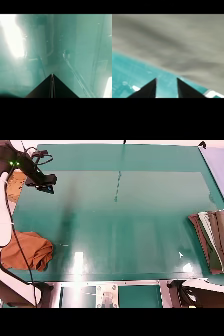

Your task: Fold the shirts.

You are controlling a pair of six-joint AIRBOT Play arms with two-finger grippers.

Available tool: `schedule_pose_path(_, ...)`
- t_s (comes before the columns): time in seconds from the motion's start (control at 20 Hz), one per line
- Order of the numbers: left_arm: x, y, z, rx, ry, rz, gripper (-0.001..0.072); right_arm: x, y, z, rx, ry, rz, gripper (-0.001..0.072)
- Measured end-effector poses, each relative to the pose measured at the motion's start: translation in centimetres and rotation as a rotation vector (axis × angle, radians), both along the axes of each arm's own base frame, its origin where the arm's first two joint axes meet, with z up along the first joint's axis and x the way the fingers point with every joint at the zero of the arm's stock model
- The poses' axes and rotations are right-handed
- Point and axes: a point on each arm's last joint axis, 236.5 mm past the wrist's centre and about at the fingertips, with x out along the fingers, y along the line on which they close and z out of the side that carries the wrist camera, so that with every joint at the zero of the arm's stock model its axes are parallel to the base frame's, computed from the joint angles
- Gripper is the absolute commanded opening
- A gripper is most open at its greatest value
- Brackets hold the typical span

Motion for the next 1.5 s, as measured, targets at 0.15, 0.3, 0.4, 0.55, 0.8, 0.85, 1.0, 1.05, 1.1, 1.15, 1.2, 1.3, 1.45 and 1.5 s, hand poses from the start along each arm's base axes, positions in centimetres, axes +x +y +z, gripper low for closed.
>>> schedule_pose_path(0.15,-0.4,-0.1,0.0,-0.002,0.017,-0.008,0.0023,3.6,0.7,4.7,-0.075,-0.088,0.044,0.0037)
schedule_pose_path(0.3,-0.6,-0.4,0.0,-0.018,0.024,-0.02,0.0023,6.9,2.6,7.7,-0.13,-0.156,0.126,0.0017)
schedule_pose_path(0.4,-1.2,-1.2,-0.2,-0.033,0.046,-0.029,0.0023,9.8,4.9,8.4,-0.157,-0.195,0.222,0.0016)
schedule_pose_path(0.55,-3.7,-3.3,-1.3,-0.046,0.124,-0.063,0.0023,15.0,11.7,7.8,-0.166,-0.245,0.46,0.0016)
schedule_pose_path(0.8,-9.5,-6.7,-2.6,-0.052,0.169,-0.125,0.0023,18.1,25.9,1.6,-0.157,-0.178,0.893,0.0013)
schedule_pose_path(0.85,-10.9,-6.8,-2.7,-0.054,0.165,-0.126,0.0023,17.7,28.3,-0.1,-0.155,-0.15,0.967,0.0013)
schedule_pose_path(1.0,-14.3,-7.1,-2.6,-0.065,0.133,-0.127,0.0023,15.7,32.5,-4.7,-0.143,-0.066,1.113,0.0013)
schedule_pose_path(1.05,-15.0,-7.1,-2.6,-0.068,0.113,-0.123,0.0023,15.2,33.2,-5.7,-0.139,-0.055,1.138,0.0013)
schedule_pose_path(1.1,-15.6,-7.1,-2.6,-0.071,0.102,-0.118,0.0023,14.9,33.9,-6.4,-0.13,-0.053,1.158,0.0014)
schedule_pose_path(1.15,-15.9,-7.1,-2.6,-0.073,0.09,-0.11,0.0023,14.8,34.6,-6.9,-0.119,-0.058,1.172,0.0014)
schedule_pose_path(1.2,-16.1,-7.2,-2.6,-0.078,0.079,-0.102,0.0023,14.8,35.1,-7.1,-0.111,-0.072,1.18,0.0014)
schedule_pose_path(1.3,-16.1,-7.4,-2.6,-0.084,0.059,-0.085,0.0023,14.9,35.7,-7.5,-0.103,-0.089,1.186,0.0015)
schedule_pose_path(1.45,-15.9,-7.4,-2.6,-0.088,0.036,-0.063,0.0024,14.9,36.3,-7.7,-0.091,-0.108,1.19,0.0015)
schedule_pose_path(1.5,-15.8,-7.4,-2.6,-0.089,0.032,-0.059,0.0024,14.9,36.4,-7.7,-0.089,-0.11,1.19,0.0014)
